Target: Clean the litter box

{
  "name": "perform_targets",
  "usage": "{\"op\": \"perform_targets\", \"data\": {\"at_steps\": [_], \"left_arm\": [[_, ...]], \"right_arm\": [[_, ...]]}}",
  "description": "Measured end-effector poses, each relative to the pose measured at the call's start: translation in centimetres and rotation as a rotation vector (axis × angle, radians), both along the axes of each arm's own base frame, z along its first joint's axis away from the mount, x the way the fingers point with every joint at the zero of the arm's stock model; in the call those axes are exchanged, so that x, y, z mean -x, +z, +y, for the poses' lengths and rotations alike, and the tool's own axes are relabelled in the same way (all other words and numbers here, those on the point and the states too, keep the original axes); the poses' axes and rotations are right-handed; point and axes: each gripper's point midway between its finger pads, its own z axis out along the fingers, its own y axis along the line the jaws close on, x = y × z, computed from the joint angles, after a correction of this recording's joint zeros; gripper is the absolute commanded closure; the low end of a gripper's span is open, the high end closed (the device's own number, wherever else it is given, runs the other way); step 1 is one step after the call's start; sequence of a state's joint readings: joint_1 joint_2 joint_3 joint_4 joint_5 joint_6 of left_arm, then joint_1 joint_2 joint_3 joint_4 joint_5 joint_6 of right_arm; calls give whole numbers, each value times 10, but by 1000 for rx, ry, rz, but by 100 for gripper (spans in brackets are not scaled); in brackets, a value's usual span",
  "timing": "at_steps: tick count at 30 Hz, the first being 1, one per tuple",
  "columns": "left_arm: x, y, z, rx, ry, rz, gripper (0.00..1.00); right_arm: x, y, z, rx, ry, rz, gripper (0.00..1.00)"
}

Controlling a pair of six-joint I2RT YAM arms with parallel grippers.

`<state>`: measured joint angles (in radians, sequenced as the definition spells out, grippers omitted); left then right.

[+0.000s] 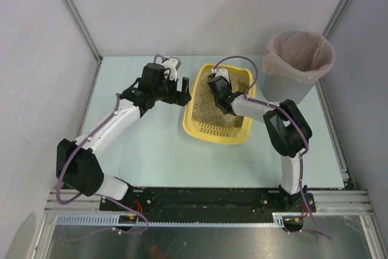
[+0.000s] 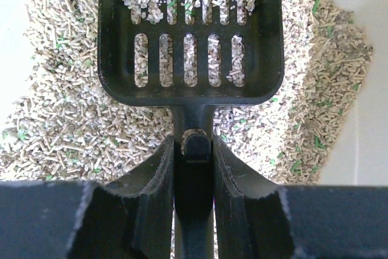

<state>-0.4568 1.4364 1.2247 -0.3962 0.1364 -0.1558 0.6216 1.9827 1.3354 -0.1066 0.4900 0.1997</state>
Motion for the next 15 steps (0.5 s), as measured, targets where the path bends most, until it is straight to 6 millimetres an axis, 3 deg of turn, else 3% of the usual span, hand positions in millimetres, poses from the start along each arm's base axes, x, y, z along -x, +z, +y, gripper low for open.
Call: {"op": "perform_targets", "data": {"at_steps": [9, 15], "left_arm": [[2, -1, 1, 0, 0, 7, 3], [2, 0, 0, 3, -5, 7, 3]], "right_arm": [[13, 2, -1, 32, 23, 62, 100], [30, 16, 0, 38, 63, 150, 100]]}}
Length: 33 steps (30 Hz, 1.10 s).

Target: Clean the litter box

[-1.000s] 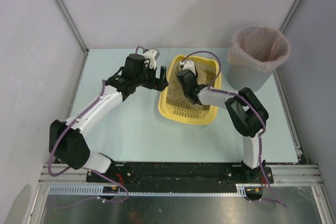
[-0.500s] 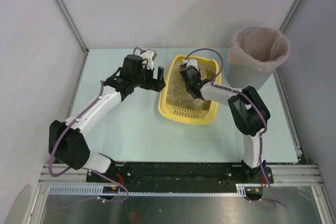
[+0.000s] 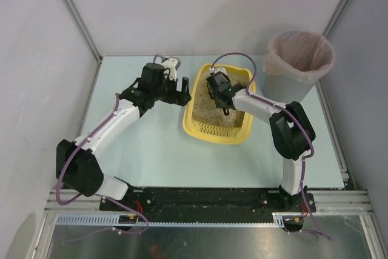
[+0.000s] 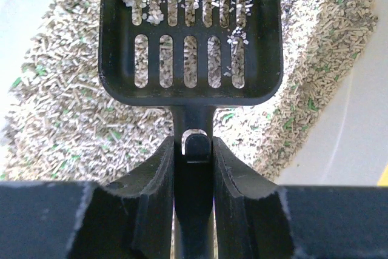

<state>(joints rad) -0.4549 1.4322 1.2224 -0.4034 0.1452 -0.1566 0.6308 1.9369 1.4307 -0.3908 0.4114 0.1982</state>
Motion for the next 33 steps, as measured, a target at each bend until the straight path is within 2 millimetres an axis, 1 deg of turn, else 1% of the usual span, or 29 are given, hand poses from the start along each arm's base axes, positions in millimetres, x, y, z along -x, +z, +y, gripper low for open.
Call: {"op": "perform_targets", "data": {"at_steps": [6, 9, 12, 15, 19, 22, 26, 30, 33], "left_arm": [[2, 2, -2, 9, -11, 0, 3], [3, 4, -2, 12, -13, -3, 3], [3, 5, -2, 14, -13, -7, 3], [3, 7, -1, 16, -13, -12, 3], [4, 10, -1, 19, -13, -17, 3], [4, 10, -1, 19, -13, -18, 3], [5, 8, -1, 16, -13, -12, 3], [6, 5, 0, 15, -13, -7, 3], [6, 5, 0, 14, -13, -6, 3]], "right_arm": [[8, 26, 6, -2, 34, 73, 100], [7, 40, 10, -8, 46, 97, 100], [3, 46, 18, -23, 61, 123, 100], [4, 40, 18, -14, 68, 180, 100], [10, 19, 11, 18, 61, 270, 100], [15, 8, 6, 34, 61, 323, 100], [15, 9, 7, 40, 67, 348, 100], [11, 11, 9, 33, 69, 363, 100], [5, 8, 10, 30, 65, 371, 100]]}}
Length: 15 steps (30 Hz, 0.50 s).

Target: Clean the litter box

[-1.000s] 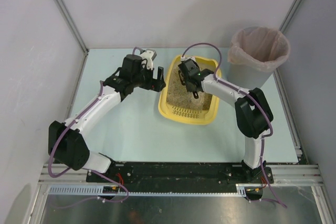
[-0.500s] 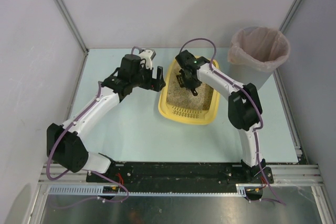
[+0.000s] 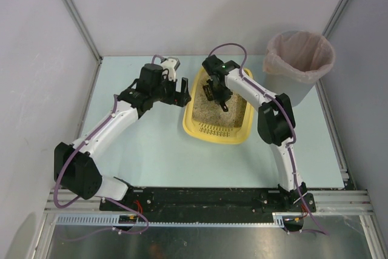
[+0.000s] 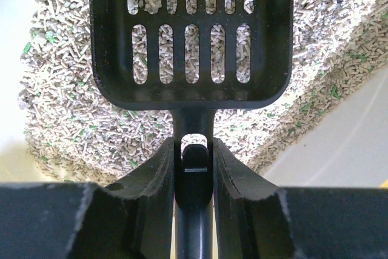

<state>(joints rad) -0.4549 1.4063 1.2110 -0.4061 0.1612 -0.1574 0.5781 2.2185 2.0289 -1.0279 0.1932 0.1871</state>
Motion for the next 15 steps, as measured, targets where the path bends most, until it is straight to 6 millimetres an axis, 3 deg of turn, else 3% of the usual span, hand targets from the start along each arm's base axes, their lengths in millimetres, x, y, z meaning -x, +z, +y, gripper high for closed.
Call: {"op": "perform_targets", "data": {"at_steps": [10, 15], "left_arm": [[0, -1, 0, -1, 0, 1, 3], [0, -3, 0, -1, 0, 2, 3]], "right_arm": [[-7, -2, 3, 17, 6, -52, 100], [20, -6, -15, 79, 29, -106, 100]]}}
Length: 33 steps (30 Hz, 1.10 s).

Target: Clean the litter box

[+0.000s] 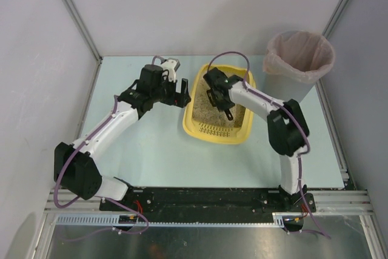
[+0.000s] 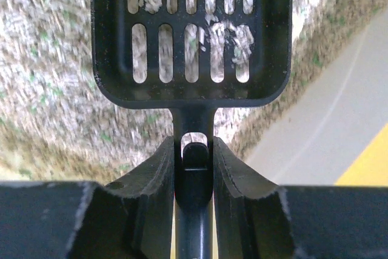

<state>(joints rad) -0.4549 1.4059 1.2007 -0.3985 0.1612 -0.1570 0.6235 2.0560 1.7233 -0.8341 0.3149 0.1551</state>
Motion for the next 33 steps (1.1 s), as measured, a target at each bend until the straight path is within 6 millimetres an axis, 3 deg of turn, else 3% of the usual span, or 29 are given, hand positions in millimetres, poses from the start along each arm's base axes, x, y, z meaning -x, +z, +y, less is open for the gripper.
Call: {"op": "perform_targets", "data": {"at_steps": [4, 7, 12, 21, 33], "left_arm": [[2, -1, 1, 0, 0, 0, 4], [2, 2, 1, 7, -2, -13, 4], [3, 8, -1, 23, -9, -34, 4], [7, 16, -6, 58, -40, -60, 4], [9, 16, -11, 78, -66, -60, 4]], "right_arm": [[31, 12, -20, 1, 21, -56, 100], [42, 30, -31, -17, 40, -135, 100], [45, 60, -30, -54, 98, -301, 100], [65, 73, -31, -82, 234, -484, 100], [66, 103, -36, -127, 213, -579, 100]]}}
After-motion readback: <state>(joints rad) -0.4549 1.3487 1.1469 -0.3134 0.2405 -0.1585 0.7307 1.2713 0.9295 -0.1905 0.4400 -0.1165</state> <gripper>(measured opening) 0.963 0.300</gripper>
